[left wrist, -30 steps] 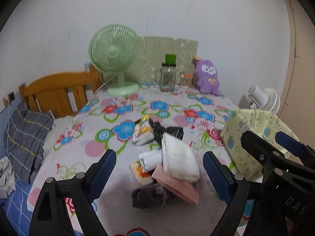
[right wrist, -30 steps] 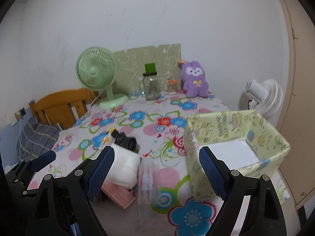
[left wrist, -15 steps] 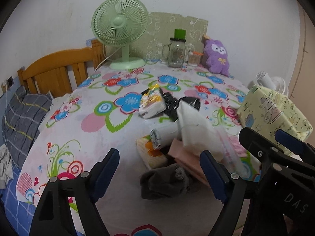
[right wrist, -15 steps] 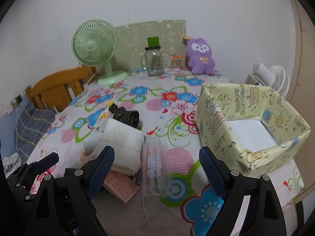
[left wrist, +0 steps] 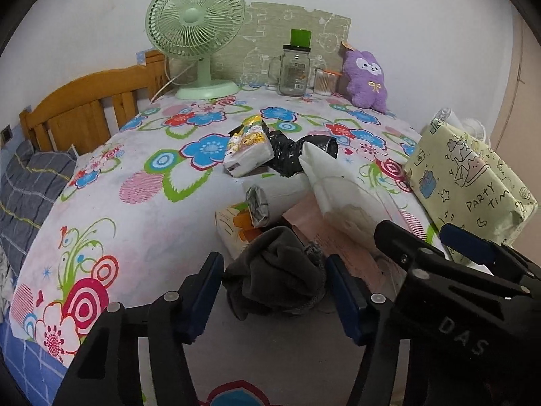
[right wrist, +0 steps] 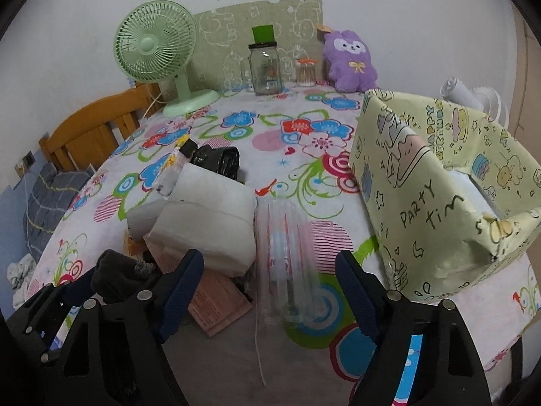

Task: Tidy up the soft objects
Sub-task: 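Grasp the grey knit sock with the left tool while the right tool grasps the clear straw bag, then lift the grey sock with the left tool while the right tool carries the straw bag toward the box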

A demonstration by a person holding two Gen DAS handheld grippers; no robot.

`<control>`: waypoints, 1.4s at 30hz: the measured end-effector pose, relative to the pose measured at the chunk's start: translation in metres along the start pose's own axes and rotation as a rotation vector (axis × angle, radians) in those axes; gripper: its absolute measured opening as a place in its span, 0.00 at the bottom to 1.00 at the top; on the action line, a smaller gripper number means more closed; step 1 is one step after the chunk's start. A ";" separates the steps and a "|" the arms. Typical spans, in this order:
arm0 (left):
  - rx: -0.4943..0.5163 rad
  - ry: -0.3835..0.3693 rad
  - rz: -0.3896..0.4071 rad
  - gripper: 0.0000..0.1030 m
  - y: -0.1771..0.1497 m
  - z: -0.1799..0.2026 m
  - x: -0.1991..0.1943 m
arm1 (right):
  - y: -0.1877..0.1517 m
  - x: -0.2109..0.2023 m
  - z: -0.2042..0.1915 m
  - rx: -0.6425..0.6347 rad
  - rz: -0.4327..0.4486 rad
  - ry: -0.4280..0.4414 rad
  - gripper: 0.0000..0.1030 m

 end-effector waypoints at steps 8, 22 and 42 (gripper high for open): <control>0.042 0.045 0.012 0.61 0.003 0.007 0.006 | -0.002 0.012 0.006 0.039 -0.047 0.005 0.67; 0.094 0.068 0.005 0.55 0.005 0.014 0.013 | -0.002 0.023 0.015 0.058 -0.078 -0.034 0.42; 0.092 0.069 0.030 0.49 0.012 0.015 0.003 | 0.002 0.011 0.009 0.062 -0.059 -0.026 0.20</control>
Point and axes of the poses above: each gripper's, at about its wrist camera, not at the fingertips, and x roughly the way its jaws point, z to its right, y to its top, the point moved 2 cm from there along x, roughly the way its jaws point
